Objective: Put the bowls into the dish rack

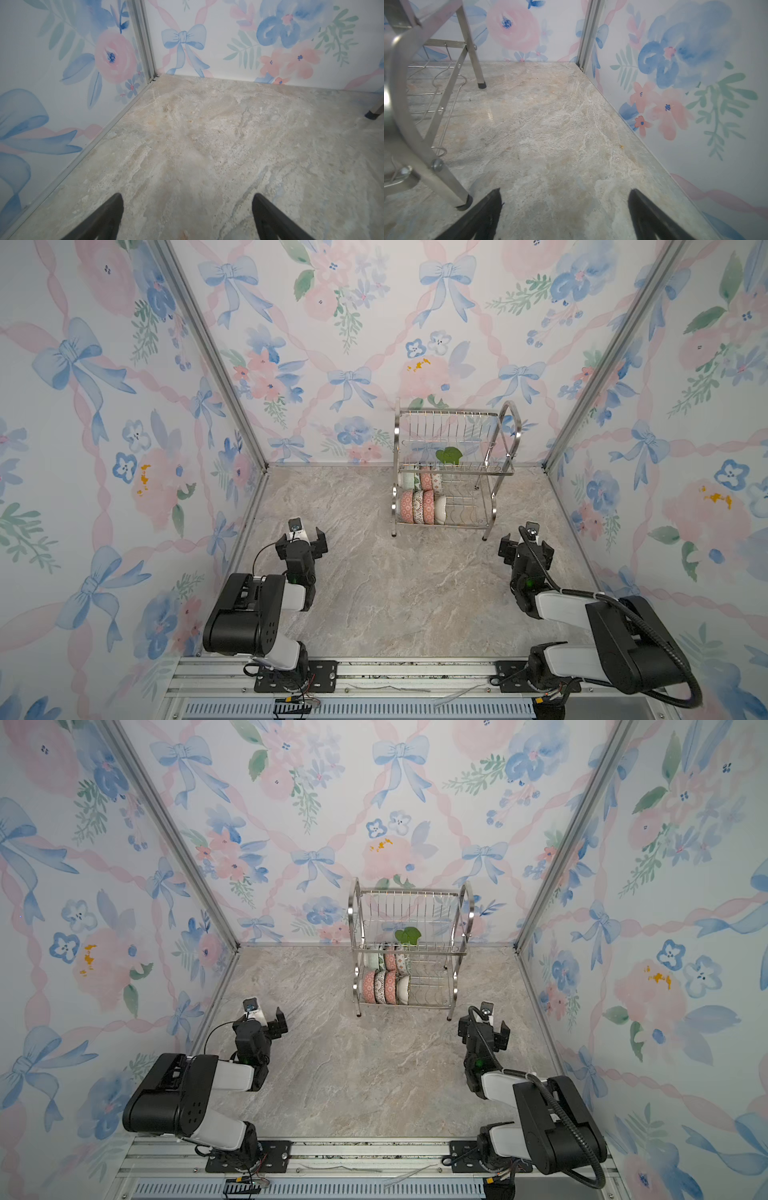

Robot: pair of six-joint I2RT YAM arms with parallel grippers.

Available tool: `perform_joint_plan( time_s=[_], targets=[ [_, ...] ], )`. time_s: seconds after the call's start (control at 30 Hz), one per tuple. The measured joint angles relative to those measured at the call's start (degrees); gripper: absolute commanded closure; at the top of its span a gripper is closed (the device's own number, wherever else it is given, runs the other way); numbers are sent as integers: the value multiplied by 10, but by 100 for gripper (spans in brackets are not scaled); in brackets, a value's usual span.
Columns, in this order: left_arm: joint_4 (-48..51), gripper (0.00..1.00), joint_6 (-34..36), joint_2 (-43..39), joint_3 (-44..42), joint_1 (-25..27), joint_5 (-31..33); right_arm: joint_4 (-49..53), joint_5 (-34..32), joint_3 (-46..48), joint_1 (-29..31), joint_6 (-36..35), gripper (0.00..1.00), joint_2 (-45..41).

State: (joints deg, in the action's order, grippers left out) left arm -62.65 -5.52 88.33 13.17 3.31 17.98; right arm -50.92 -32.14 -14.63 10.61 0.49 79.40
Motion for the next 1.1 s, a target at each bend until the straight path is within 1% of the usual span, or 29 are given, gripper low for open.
perform_joint_plan(
  time_s=[0.13,0.23,0.27,0.4,0.47,0.53,0.8,1.1],
  targets=[
    [-16,2,11,5,-1,5,-13,-120,34,17,0,-23,3,78],
    [-30,2,16,5,4,5,-26,-177,52,30,0,-35,3,121],
    [-32,2,17,5,4,5,-29,-179,56,28,0,-37,3,127],
    [-36,2,21,5,4,5,-37,-140,65,-4,-10,-33,3,117],
    [-37,2,21,5,4,5,-39,-101,81,-41,-25,-24,3,113],
    [-37,2,21,5,4,5,-40,-83,96,-59,-42,-15,3,105],
    [-37,2,21,5,4,5,-42,-49,119,-61,-53,-1,4,100],
    [-37,2,21,5,4,5,-42,-37,123,-61,-53,2,4,100]
  ],
)
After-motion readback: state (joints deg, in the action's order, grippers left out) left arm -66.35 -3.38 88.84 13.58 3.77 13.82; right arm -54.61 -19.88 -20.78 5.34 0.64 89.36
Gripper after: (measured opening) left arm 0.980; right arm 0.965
